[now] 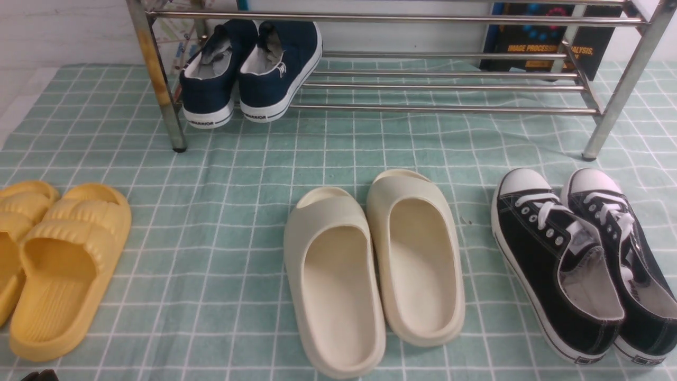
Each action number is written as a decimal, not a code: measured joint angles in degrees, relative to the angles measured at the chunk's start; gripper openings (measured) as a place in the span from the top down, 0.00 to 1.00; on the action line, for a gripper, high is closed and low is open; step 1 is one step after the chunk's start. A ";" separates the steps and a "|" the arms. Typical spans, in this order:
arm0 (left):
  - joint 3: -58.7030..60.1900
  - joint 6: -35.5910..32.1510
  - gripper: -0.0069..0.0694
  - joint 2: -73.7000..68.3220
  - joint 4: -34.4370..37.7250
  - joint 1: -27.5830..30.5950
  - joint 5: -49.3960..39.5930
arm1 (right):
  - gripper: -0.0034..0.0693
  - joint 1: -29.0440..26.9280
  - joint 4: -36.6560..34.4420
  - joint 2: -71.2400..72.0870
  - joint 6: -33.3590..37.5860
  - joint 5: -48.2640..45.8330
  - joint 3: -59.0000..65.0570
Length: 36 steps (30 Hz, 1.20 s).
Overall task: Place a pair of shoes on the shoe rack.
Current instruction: Use the right arm to grab the shoe closest to it
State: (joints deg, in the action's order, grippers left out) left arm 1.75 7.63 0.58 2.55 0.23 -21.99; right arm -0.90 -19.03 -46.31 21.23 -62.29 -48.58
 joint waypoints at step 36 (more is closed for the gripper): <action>0.00 0.00 0.76 0.00 0.00 0.00 0.00 | 0.91 25.49 21.28 -50.19 -27.67 7.41 -12.27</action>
State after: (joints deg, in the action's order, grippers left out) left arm 1.75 7.63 0.58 2.55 0.23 -21.99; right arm 24.59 2.24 -96.50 -6.44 -54.87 -60.85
